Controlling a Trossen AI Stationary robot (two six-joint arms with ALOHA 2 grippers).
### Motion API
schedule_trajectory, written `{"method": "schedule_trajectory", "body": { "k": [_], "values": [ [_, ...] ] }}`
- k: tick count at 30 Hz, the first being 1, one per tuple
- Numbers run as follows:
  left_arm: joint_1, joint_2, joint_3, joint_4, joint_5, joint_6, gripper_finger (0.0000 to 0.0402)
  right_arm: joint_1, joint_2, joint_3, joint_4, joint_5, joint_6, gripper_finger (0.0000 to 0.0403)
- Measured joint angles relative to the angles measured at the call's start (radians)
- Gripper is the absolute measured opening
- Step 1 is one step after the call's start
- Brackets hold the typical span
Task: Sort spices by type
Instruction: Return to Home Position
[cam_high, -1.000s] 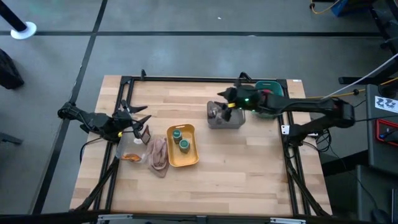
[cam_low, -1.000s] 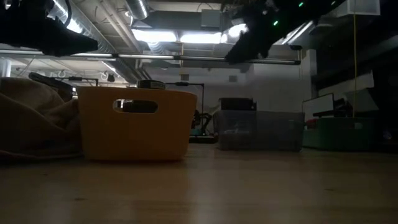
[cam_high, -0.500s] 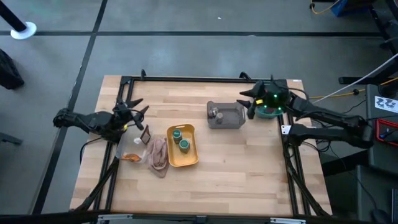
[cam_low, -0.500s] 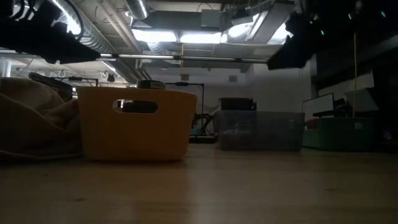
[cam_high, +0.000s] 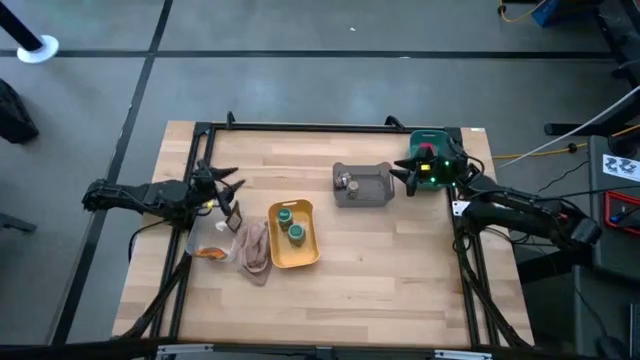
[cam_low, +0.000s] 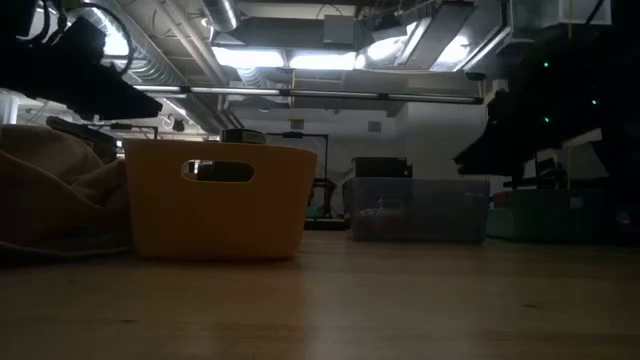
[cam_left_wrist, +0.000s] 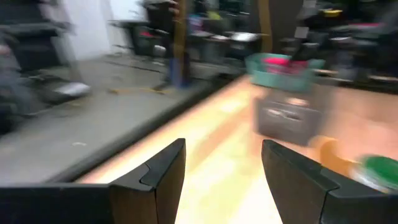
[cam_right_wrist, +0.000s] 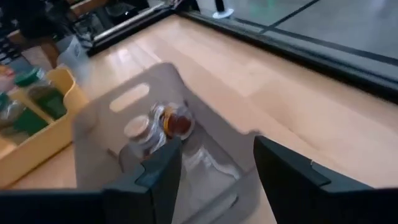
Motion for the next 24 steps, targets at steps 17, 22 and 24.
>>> {"method": "schedule_trajectory", "body": {
  "k": [17, 22, 24],
  "values": [
    [0.000, 0.000, 0.000, -0.053, 0.124, -0.124, 0.0196, -0.003, 0.002, -0.184, 0.240, -0.070, -0.021, 0.0199],
    [0.000, 0.000, 0.000, -0.111, -0.043, -0.146, 0.0196, -0.003, -0.024, -0.185, 0.231, -0.072, 0.035, 0.0199],
    [0.000, 0.000, 0.000, -0.117, -0.056, -0.169, 0.0196, -0.003, -0.050, -0.186, 0.211, -0.083, 0.037, 0.0199]
  ]
}}
